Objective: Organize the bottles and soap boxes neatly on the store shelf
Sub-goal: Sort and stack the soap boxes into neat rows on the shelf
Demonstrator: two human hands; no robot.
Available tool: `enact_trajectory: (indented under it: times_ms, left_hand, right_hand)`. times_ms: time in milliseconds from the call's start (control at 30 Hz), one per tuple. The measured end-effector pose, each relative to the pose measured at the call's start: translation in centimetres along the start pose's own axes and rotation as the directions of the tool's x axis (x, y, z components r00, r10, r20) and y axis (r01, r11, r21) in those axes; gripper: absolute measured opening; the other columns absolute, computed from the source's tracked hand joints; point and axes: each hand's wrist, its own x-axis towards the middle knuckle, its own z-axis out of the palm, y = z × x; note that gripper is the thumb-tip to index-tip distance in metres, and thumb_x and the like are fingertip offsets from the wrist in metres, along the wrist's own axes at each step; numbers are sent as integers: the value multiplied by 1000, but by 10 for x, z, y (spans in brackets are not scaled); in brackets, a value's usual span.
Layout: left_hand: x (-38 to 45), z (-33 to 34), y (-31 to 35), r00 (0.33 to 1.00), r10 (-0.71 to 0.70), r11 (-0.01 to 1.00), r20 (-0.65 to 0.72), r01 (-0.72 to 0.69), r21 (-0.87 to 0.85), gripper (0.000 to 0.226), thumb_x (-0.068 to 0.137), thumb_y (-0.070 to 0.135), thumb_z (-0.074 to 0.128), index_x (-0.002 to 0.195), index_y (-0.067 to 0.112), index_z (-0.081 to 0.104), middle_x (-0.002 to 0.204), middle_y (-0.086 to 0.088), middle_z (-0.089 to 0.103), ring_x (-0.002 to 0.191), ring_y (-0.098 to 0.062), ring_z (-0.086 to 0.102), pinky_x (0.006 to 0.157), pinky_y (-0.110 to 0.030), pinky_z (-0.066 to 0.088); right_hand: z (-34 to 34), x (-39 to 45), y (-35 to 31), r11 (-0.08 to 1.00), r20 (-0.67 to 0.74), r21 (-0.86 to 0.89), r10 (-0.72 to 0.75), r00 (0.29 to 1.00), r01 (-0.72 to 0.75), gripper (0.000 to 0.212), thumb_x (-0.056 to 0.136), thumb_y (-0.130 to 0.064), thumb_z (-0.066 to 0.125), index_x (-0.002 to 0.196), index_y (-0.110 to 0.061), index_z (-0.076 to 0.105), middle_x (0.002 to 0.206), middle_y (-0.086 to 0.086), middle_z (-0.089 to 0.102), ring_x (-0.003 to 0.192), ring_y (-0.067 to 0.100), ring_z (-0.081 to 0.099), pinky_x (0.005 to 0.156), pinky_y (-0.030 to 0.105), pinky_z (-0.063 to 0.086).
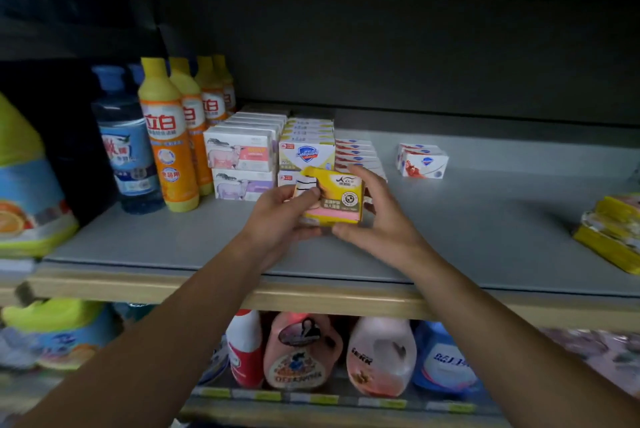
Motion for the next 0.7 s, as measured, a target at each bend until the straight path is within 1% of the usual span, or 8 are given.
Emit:
enact_trajectory:
  times_ms: [100,200,267,333,433,533,600,700]
  left_hand:
    - [1,-2,-6,995,-33,998,-97,27,-65,19,92,26,66,100,9,66,91,-10,74,74,-23,73,58,-39,60]
    - [3,-4,-7,991,-52,997,-123,43,-70,36,91,43,62,102,8,65,79,-14,73,59,-27,69,50,-31,55]
    - [5,-5,-7,994,-55,998,-91,51,-45,48,90,53,60,100,6,65,75,-20,72,60,-29,70,53,-30,55]
    - [5,-6,-9,995,-52,998,-90,50,-25,51,87,57,61,95,7,62,72,-21,70,61,-29,70,54,-30,55]
    - [7,-4,-9,993,-36,999,-116,35,-11,50,87,56,62,93,7,57,69,-20,70,61,-29,70,53,-30,55]
    - [5,-3,-8,992,-46,999,-121,44,-18,50,88,55,63,96,6,59,70,-21,70,60,-29,70,52,-30,54]
    - [3,-3,-7,993,-41,999,-112,40,-11,49,88,55,61,99,7,62,70,-20,70,58,-27,68,51,-29,54]
    - [1,-1,-8,993,14,1000,-115,-13,8,32,90,41,65,100,11,67,74,-11,71,53,-23,66,49,-27,53]
  right_hand:
    - [8,-1,13,998,22,51,41,999,-42,78,74,-7,80,139,-31,44,136,4,53,120,15,56,106,38,44]
    - [9,0,22,989,-51,118,91,994,-85,51,69,-34,78,115,-42,59,113,-4,68,103,14,65,98,39,50]
    - [7,3,25,978,-111,159,156,982,-137,37,66,-54,70,98,-38,66,93,-10,71,84,8,66,86,37,53]
    - [7,7,28,944,-130,249,254,959,-216,47,63,-66,61,90,-28,67,79,-6,71,68,11,66,71,36,52]
    - [7,9,30,920,-130,294,309,942,-261,59,63,-73,55,91,-23,68,88,8,73,63,17,65,65,32,50]
    - [6,7,28,927,-136,293,284,949,-236,49,65,-67,59,92,-27,68,89,4,71,64,15,63,66,32,50]
    - [5,5,29,940,-108,291,219,970,-179,35,68,-49,69,99,-31,67,96,-5,69,68,13,62,68,31,51]
    - [3,2,31,950,-8,284,133,991,-125,57,61,-29,80,113,-43,62,117,-13,66,84,17,64,84,38,54]
